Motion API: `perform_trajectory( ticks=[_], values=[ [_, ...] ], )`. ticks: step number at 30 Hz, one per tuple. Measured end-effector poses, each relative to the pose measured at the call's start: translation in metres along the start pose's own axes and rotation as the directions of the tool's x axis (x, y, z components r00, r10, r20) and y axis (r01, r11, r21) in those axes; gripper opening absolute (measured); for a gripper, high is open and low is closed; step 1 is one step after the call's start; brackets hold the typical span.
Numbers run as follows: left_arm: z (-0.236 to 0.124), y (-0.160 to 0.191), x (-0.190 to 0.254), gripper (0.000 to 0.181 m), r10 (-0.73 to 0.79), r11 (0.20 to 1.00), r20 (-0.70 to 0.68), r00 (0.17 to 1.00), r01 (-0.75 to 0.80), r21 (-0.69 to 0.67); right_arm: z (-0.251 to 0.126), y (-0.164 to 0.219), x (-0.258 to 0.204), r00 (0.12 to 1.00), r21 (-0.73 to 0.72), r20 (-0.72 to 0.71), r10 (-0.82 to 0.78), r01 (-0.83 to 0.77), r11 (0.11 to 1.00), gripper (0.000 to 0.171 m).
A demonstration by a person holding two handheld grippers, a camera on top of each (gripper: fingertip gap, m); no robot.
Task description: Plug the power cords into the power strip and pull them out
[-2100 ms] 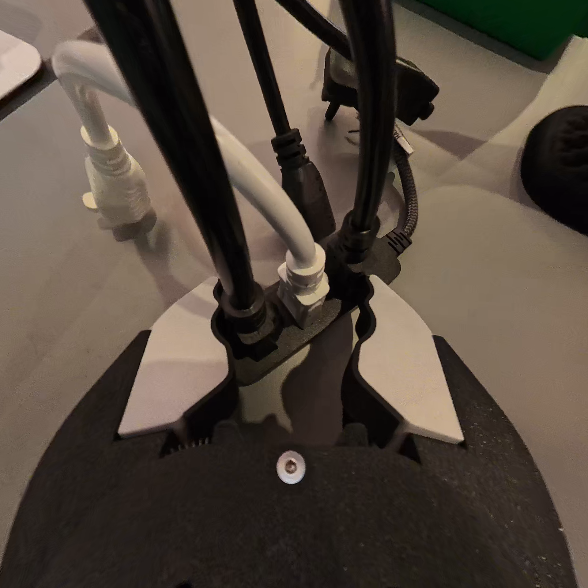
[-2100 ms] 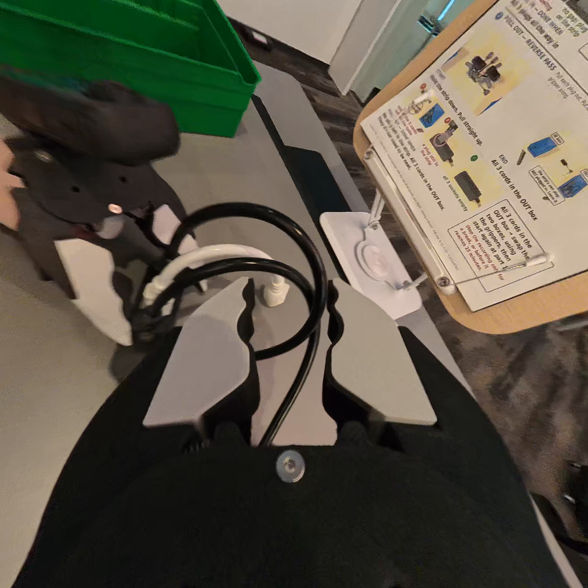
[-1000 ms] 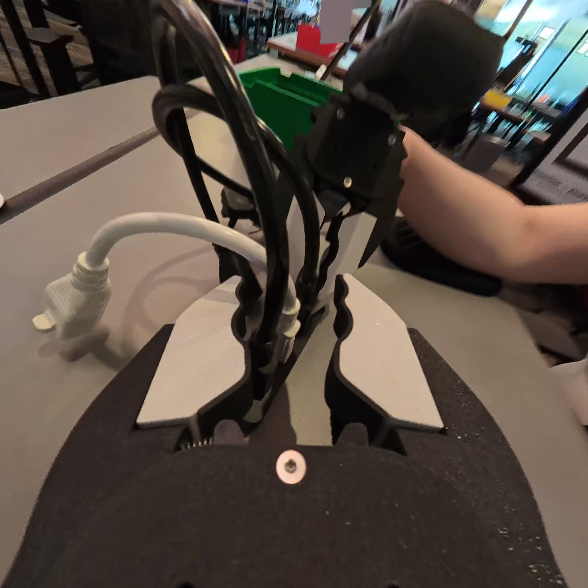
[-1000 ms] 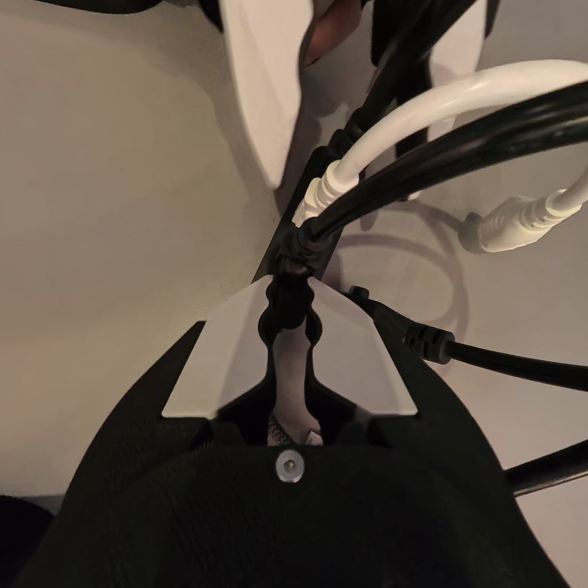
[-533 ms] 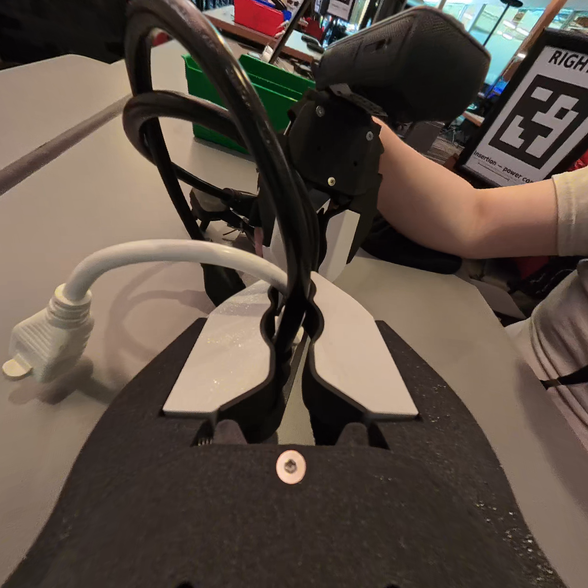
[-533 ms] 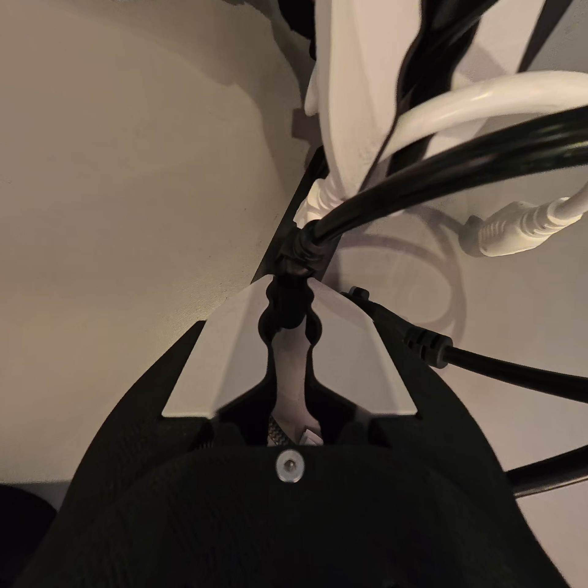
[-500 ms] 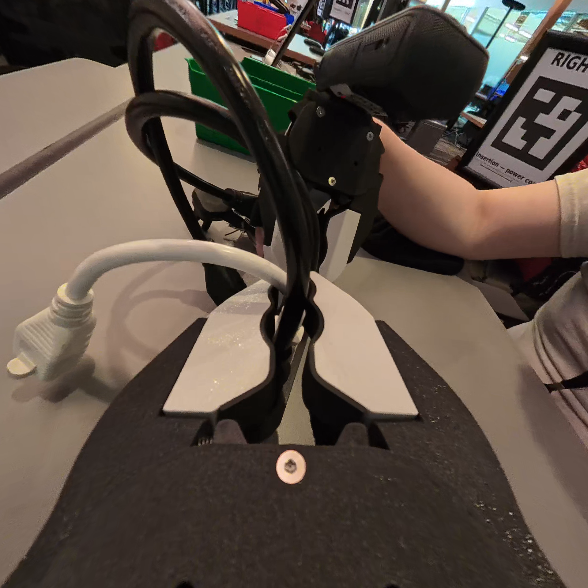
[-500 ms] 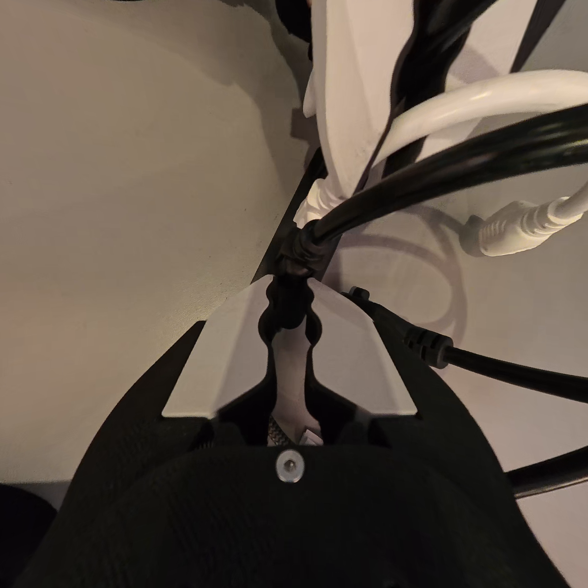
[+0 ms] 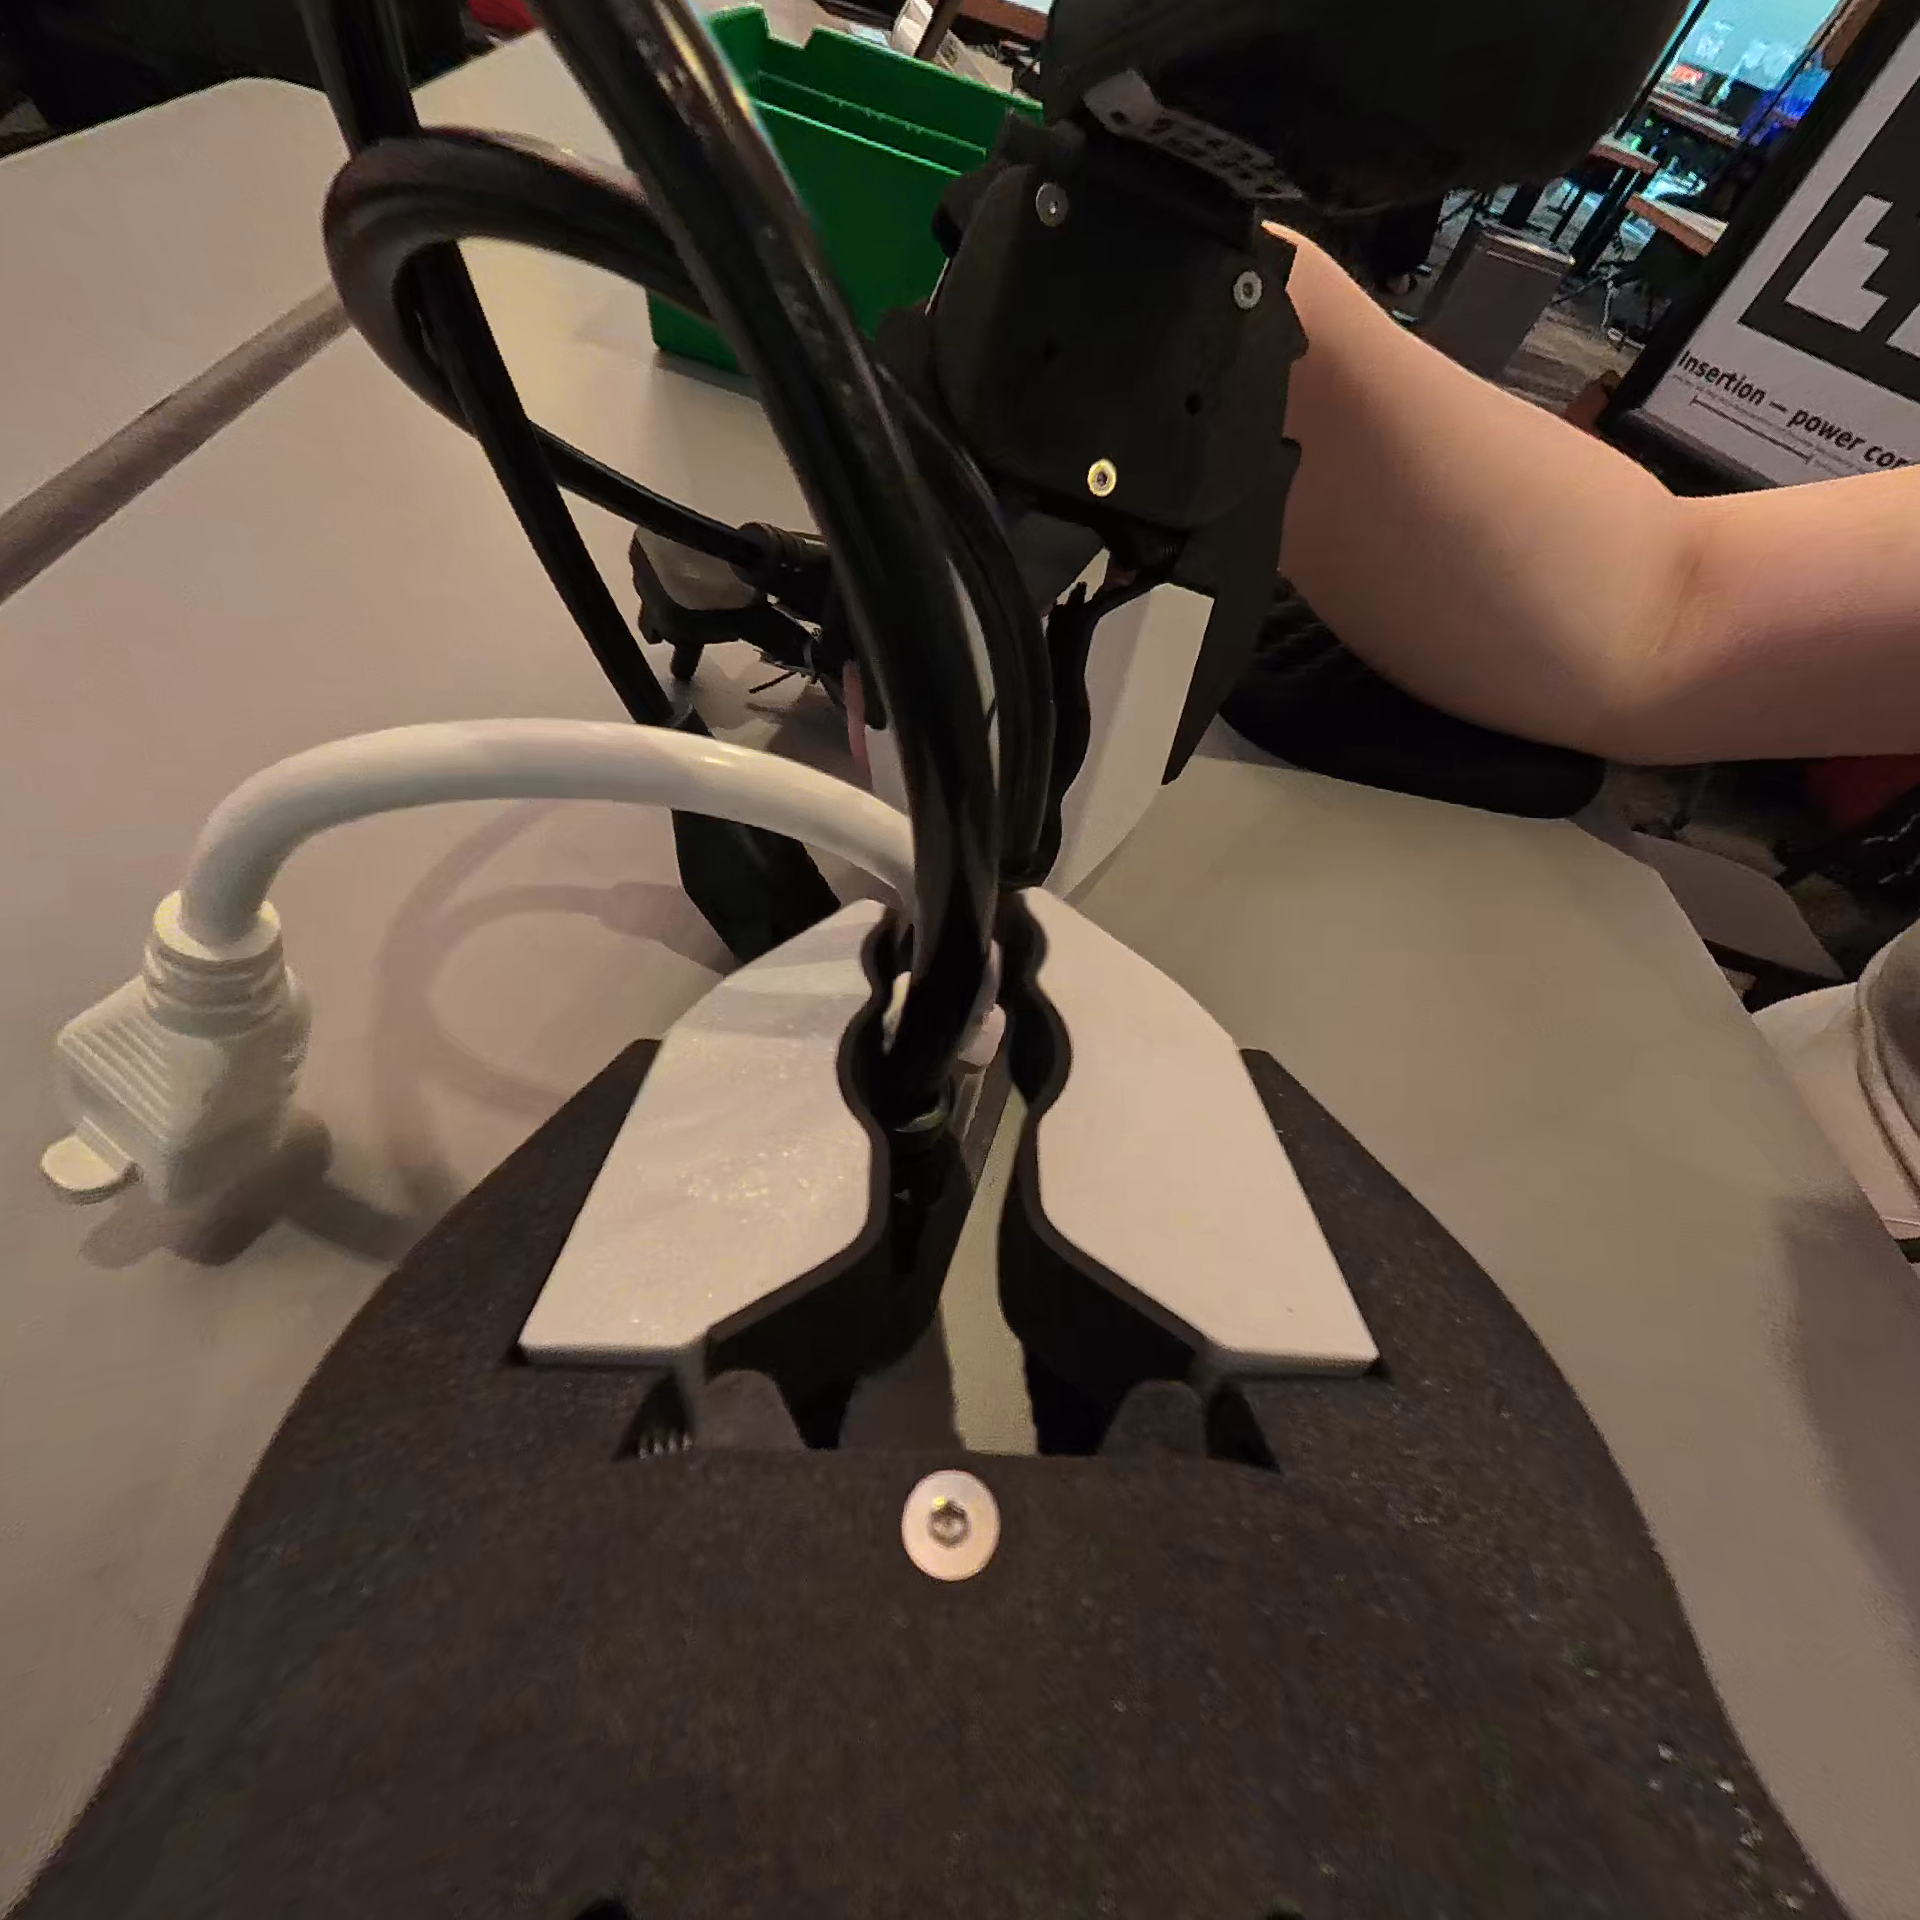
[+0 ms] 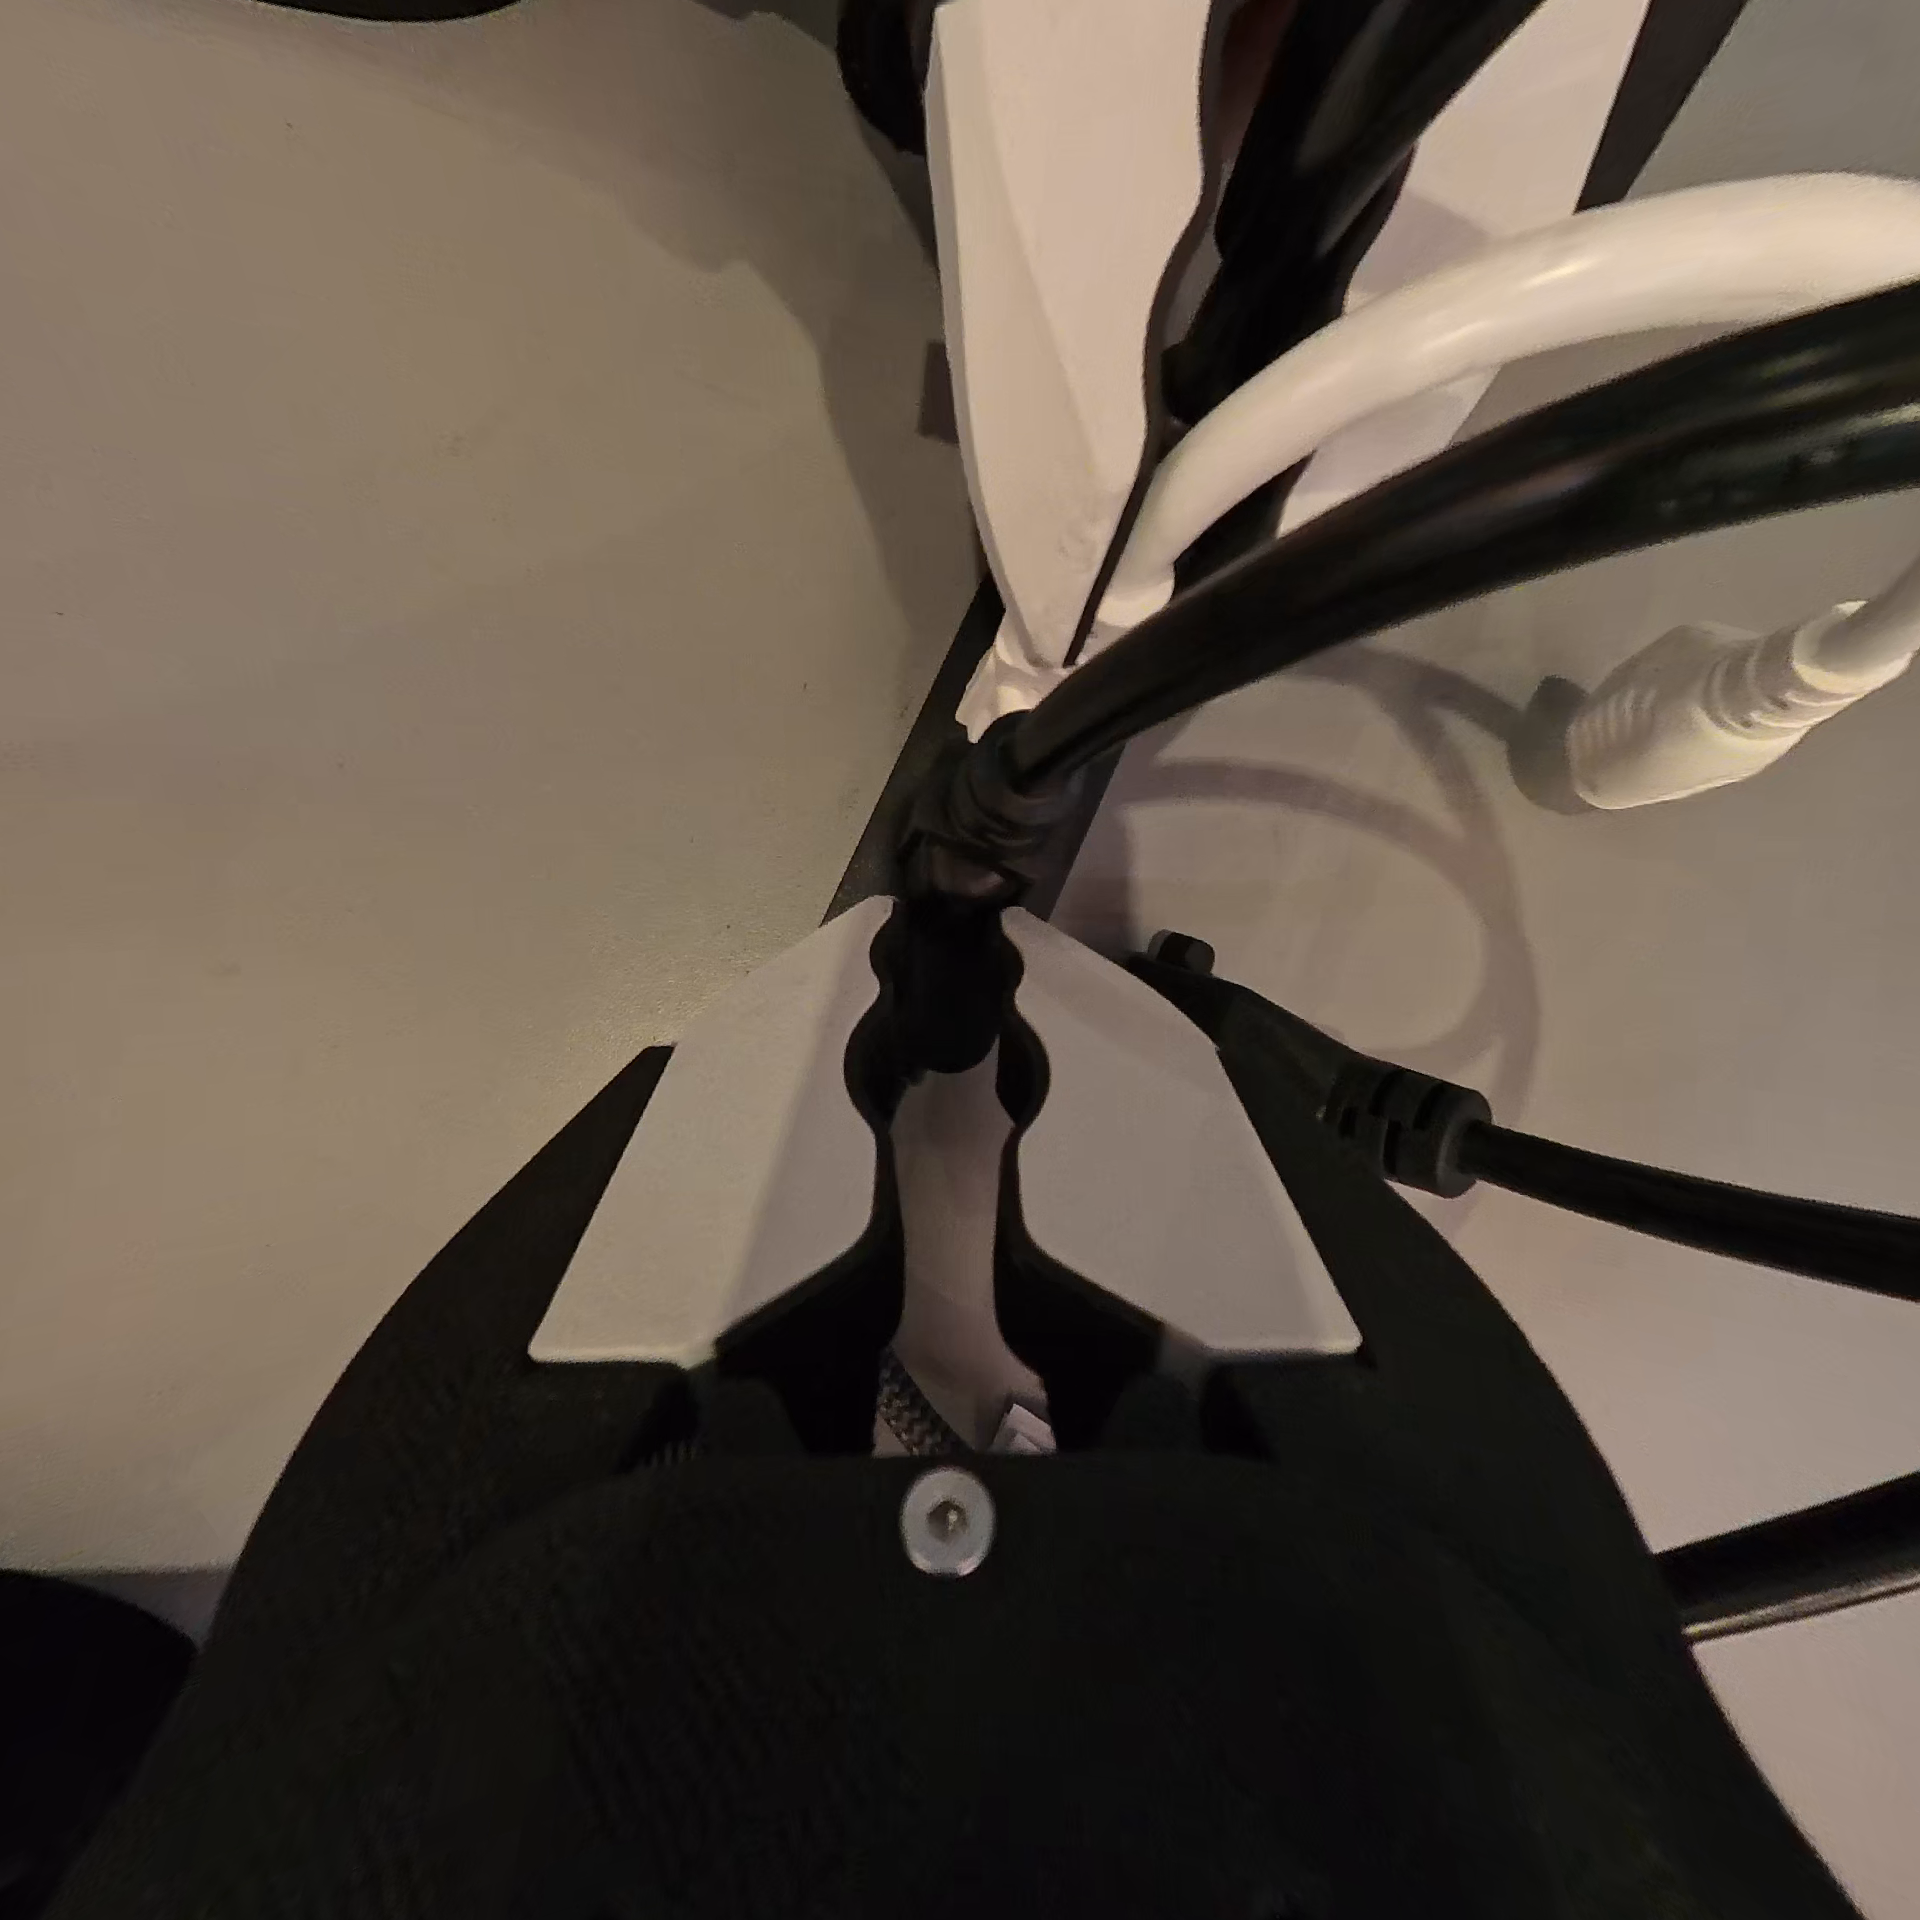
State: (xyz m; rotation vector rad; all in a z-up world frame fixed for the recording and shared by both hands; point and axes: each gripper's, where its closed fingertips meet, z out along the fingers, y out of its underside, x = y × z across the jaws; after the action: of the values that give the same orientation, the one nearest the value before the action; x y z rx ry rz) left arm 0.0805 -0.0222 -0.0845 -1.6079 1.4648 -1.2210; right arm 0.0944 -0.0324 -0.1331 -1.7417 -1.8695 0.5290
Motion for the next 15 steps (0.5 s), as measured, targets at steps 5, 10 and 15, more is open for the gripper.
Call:
perform_trajectory(
  ticks=[5, 10, 15],
  values=[
    [0.008, 0.0046, 0.0039, 0.033, 0.004, 0.999, 0.004, 1.0, -0.004, -0.032, 0.0, 0.0004, -0.0004, 1.0, 0.011, 0.009, 0.022, -0.023, 1.0, 0.014],
    [0.007, 0.0083, 0.0065, 0.043, 0.012, 0.994, 0.029, 1.0, -0.008, -0.108, -0.0026, 0.0042, -0.0021, 0.999, -0.007, 0.027, 0.025, -0.025, 1.0, 0.008],
    [0.0022, 0.0035, 0.0029, 0.044, 0.056, 0.995, 0.088, 0.995, -0.049, -0.082, -0.0035, 0.0052, -0.002, 1.0, -0.015, 0.018, 0.009, -0.008, 1.0, 0.006]
  ],
)
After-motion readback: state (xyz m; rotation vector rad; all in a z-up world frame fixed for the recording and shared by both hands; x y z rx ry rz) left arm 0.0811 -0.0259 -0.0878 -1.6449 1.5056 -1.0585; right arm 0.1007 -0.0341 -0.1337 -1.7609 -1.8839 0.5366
